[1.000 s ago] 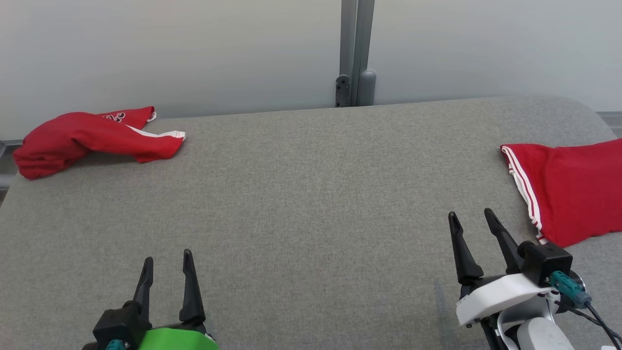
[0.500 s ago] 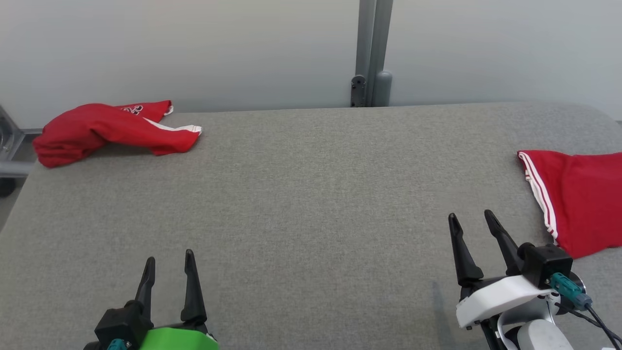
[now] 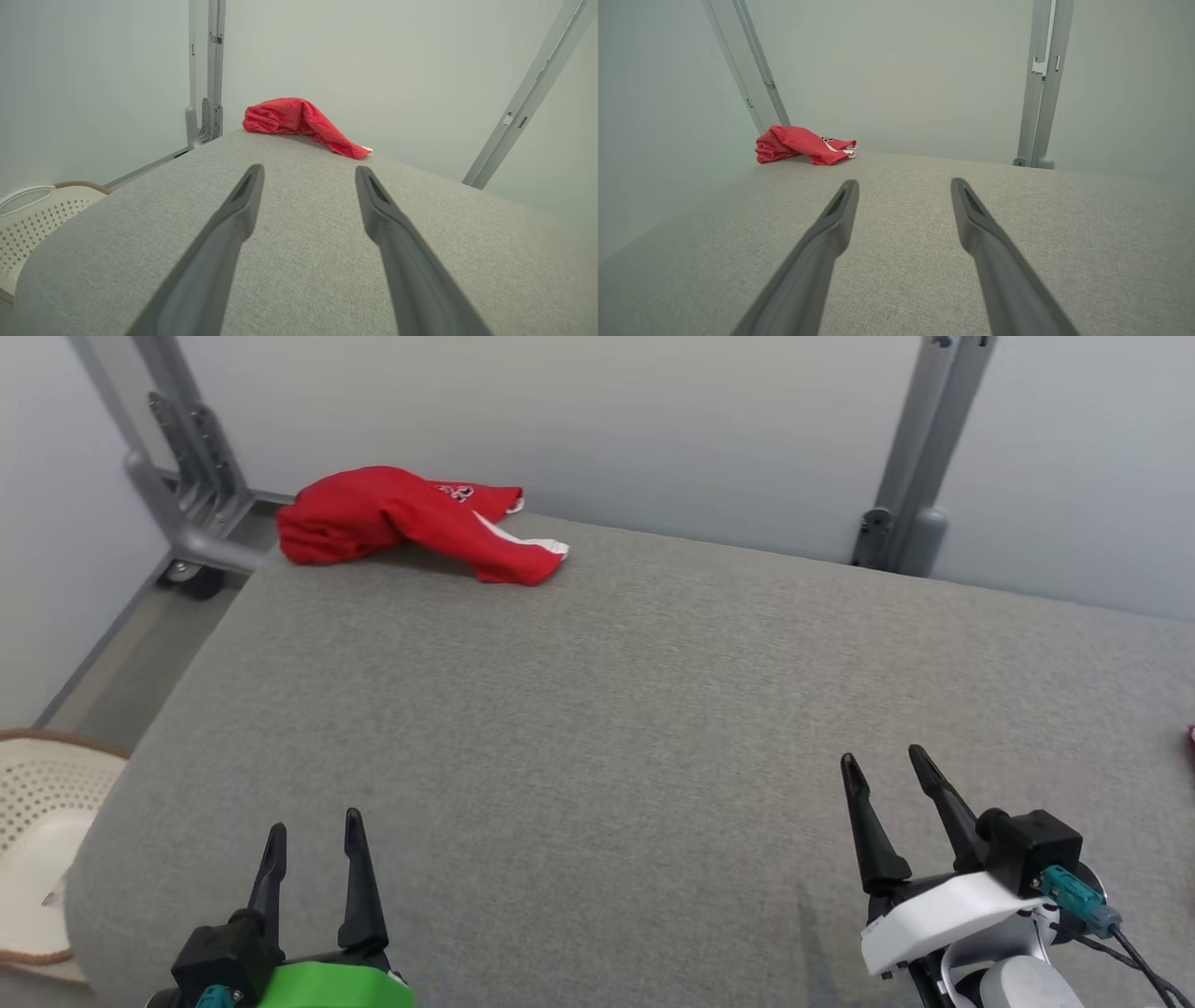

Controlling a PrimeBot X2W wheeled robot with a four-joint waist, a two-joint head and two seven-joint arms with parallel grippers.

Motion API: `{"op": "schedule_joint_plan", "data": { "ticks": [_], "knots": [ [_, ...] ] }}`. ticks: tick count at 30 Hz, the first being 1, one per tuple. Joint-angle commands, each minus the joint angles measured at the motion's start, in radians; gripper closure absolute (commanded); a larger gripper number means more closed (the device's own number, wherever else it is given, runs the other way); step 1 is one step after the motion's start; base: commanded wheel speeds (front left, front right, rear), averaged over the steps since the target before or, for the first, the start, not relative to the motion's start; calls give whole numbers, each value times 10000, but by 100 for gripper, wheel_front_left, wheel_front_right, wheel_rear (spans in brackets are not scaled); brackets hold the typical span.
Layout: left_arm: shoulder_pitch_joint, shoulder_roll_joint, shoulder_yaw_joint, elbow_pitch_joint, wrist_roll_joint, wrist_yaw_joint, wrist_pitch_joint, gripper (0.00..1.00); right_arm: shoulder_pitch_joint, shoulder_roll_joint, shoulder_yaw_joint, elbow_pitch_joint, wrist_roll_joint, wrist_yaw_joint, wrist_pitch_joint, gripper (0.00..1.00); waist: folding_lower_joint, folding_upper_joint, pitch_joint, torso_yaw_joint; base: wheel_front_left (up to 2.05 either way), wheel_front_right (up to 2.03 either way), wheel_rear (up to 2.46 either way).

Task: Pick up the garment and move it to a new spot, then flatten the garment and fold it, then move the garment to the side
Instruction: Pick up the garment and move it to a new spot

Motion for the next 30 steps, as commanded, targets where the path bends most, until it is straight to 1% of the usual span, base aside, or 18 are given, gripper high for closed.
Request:
{"op": "schedule_joint_plan", "data": {
  "ticks": [1, 2, 5, 11, 15, 20, 24, 30],
  "knots": [
    [17, 28, 38, -41, 62, -15, -2, 0, 23, -22, 16, -4, 61, -4, -78, 0, 0, 0, 10, 1646, 0, 0, 0],
    [44, 34, 80, -79, 61, -5, -2, 0, -25, -22, 85, 5, 76, -4, -71, 0, 0, 0, 34, 1821, 0, 0, 0],
    [198, 31, 323, -326, -19, 119, -2, 0, -381, -16, 468, 53, 47, -2, 60, 0, 0, 0, 261, 1987, 0, 0, 0],
    [481, 12, 677, -883, -150, 329, -2, 0, -965, -35, 1041, 357, -24, -4, 143, 0, 0, 0, 530, 2140, 0, 0, 0],
    [654, 8, 701, -1154, -278, 464, -2, 0, -1225, -34, 1230, 569, -40, -4, 122, 0, 0, 0, 617, 2185, 0, 0, 0],
    [767, 7, 635, -1315, -340, 607, -2, 0, -1392, -32, 1333, 731, -68, -4, 88, 0, 0, 0, 680, 2217, 0, 0, 0],
    [766, 6, 541, -1268, -391, 627, -2, 0, -1476, -34, 1267, 784, -188, -4, 124, 0, 0, 0, 771, 2229, 0, 0, 0],
    [117, 5, 284, -919, -263, 390, -2, 0, -1436, -34, 682, 484, -516, -4, 236, 0, 0, 0, 1231, 2224, 0, 0, 0]
  ]
}}
